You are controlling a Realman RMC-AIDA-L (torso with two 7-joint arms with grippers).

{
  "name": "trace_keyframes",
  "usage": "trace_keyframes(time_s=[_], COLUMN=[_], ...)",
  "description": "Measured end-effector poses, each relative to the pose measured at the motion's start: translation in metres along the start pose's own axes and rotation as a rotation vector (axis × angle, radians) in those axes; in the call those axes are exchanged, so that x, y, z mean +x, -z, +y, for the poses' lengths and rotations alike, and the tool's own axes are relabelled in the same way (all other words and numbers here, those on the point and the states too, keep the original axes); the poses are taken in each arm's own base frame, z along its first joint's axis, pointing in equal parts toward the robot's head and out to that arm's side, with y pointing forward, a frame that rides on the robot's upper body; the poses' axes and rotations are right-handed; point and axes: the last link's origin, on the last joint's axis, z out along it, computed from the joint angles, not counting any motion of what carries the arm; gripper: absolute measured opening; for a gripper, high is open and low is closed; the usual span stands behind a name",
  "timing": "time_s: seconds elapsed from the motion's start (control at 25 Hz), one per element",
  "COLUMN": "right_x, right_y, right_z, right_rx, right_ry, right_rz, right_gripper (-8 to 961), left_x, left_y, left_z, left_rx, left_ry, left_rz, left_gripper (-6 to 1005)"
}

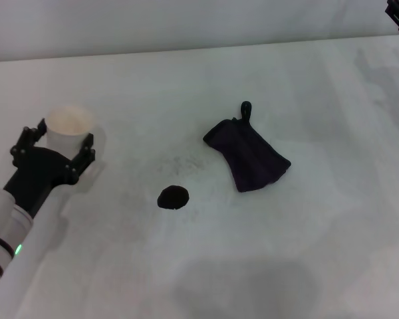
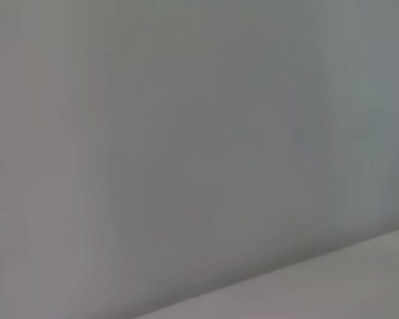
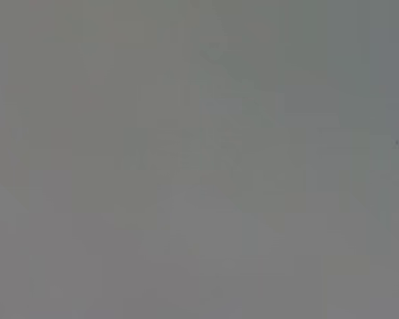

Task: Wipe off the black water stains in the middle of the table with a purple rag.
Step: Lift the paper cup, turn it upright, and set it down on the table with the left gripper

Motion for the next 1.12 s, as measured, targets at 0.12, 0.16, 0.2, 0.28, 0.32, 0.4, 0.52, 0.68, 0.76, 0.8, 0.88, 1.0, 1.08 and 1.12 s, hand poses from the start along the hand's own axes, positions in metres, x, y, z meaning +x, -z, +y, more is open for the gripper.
trace_keyframes(time_s=[0.12, 0.16, 0.2, 0.28, 0.32, 0.4, 0.52, 0.68, 0.76, 0.8, 0.88, 1.0, 1.08, 1.12], right_x=[0.0, 0.0, 0.0, -0.001, 0.0, 0.0, 0.0, 0.001, 0.001, 0.001, 0.001, 0.001, 0.001, 0.001], right_y=[0.0, 0.0, 0.0, 0.0, 0.0, 0.001, 0.001, 0.002, 0.003, 0.003, 0.003, 0.003, 0.003, 0.003], right_z=[0.0, 0.0, 0.0, -0.001, -0.001, -0.002, -0.002, -0.003, -0.004, -0.004, -0.004, -0.004, -0.004, -0.004], right_rx=[0.0, 0.0, 0.0, 0.001, 0.001, 0.003, 0.004, 0.006, 0.007, 0.007, 0.007, 0.007, 0.007, 0.006], right_ry=[0.0, 0.0, 0.0, 0.001, 0.001, 0.002, 0.002, 0.002, 0.002, 0.002, 0.002, 0.002, 0.002, 0.002], right_rz=[-0.001, -0.001, -0.002, -0.002, -0.002, -0.001, -0.001, 0.001, 0.001, 0.001, 0.001, 0.001, 0.001, 0.001], right_gripper=[763, 762, 762, 761, 761, 760, 759, 757, 757, 756, 756, 754, 754, 753], left_x=[-0.003, -0.004, -0.004, -0.005, -0.006, -0.007, -0.009, -0.012, -0.013, -0.013, -0.013, -0.014, -0.014, -0.013], left_y=[0.002, 0.002, 0.003, 0.005, 0.005, 0.007, 0.009, 0.013, 0.014, 0.014, 0.014, 0.014, 0.014, 0.015], left_z=[0.005, 0.006, 0.006, 0.007, 0.008, 0.008, 0.008, 0.008, 0.009, 0.01, 0.011, 0.01, 0.01, 0.01], left_rx=[-0.019, -0.019, -0.019, -0.018, -0.018, -0.016, -0.012, -0.006, -0.004, -0.004, -0.004, 0.002, 0.006, 0.006], left_ry=[-0.001, 0.001, 0.004, 0.011, 0.013, 0.018, 0.022, 0.032, 0.042, 0.051, 0.084, 0.121, 0.129, 0.13], left_rz=[-0.016, -0.019, -0.02, -0.022, -0.023, -0.026, -0.031, -0.039, -0.041, -0.043, -0.049, -0.052, -0.05, -0.048], left_gripper=[839, 839, 839, 839, 840, 840, 840, 841, 841, 841, 841, 842, 842, 842])
